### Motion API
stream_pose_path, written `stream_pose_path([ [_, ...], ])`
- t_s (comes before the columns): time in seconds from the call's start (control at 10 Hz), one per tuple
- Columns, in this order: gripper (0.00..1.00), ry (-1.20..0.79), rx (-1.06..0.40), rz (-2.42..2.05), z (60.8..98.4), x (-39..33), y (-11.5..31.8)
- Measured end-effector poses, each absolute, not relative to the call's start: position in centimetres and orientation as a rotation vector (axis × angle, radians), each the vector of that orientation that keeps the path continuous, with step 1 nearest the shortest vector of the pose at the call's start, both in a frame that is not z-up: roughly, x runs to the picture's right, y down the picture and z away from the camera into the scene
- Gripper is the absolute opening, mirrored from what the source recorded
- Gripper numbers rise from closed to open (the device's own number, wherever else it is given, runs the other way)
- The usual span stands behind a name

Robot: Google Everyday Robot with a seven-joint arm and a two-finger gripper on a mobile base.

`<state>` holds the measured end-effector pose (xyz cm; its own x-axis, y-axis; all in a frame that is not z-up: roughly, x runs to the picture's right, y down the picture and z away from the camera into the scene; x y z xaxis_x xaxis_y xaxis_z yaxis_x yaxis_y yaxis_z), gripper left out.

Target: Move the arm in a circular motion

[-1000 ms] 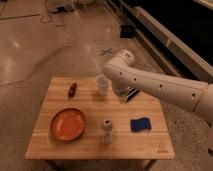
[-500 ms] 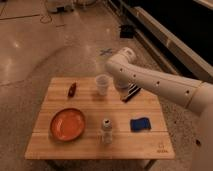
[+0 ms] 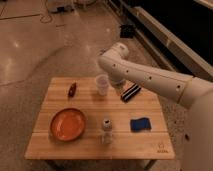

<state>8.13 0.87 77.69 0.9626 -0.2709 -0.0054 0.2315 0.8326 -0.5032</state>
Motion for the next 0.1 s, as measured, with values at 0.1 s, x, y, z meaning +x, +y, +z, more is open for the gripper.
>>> stream_pose_path([
  [0.1, 0.41, 0.079, -0.525, -0.281, 78.09, 7.86, 1.23],
])
